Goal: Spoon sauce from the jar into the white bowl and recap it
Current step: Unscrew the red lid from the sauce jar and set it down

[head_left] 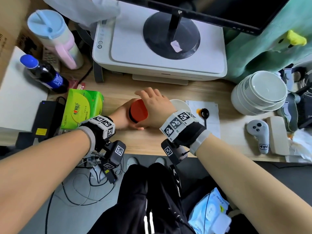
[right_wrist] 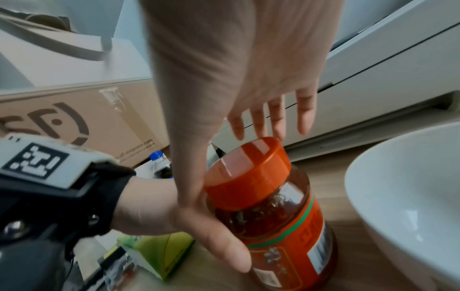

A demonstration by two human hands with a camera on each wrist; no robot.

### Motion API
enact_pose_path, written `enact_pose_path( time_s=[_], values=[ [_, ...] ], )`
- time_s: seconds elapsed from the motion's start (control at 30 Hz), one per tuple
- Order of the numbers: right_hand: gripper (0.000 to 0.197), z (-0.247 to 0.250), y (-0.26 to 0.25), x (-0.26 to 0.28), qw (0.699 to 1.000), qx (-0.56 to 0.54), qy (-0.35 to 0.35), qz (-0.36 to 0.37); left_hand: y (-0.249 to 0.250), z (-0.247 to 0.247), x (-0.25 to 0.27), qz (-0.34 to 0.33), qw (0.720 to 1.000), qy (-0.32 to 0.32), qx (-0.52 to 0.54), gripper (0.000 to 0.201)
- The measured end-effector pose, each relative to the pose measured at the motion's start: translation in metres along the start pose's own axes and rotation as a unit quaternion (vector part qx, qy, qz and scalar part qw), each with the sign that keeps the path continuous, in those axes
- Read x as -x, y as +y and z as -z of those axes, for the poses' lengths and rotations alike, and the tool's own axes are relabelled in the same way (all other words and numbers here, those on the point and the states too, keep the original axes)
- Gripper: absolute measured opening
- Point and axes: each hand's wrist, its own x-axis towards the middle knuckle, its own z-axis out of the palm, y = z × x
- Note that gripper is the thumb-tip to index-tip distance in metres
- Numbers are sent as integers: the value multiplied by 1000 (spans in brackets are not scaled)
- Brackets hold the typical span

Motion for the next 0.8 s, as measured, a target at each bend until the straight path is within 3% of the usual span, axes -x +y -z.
enact_pose_path(
  time_s=[0.07,0.17,0.23,0.3,0.37,0.43,0.5,0.57,0.67,0.8],
  values=[
    [86,-2,-4,-2,999,25,13,-40,-2,-1,-1,1,1000,-14,-11,102],
    [71,-2,-4,-5,1000,21,-3,-19,-2,-1,-2,14,1000,-9,7,92],
    [84,-1,-2,-6,999,6,-45,8,-1,0,-1,21,999,-7,35,86],
    [92,0,-4,-6,999,-14,-43,-29,-1,0,0,19,999,-14,34,93],
    [80,-1,-9,-7,998,-19,-9,-58,-3,0,-1,11,1000,-21,17,96],
    [71,-1,-10,-8,1000,-14,-13,-20,-2,0,-2,14,999,-32,-4,93],
    [77,0,-10,-8,998,-42,-37,15,0,-1,-3,18,999,-31,-19,88],
    [82,-1,-11,-6,999,-34,-33,-11,2,0,-2,17,999,-32,-6,95],
    [69,-5,-15,-7,999,20,8,-47,2,1,-1,4,998,-41,-47,102],
    [70,1,-10,-9,1000,11,-1,-12,3,2,-1,8,999,-34,-10,92]
  ],
)
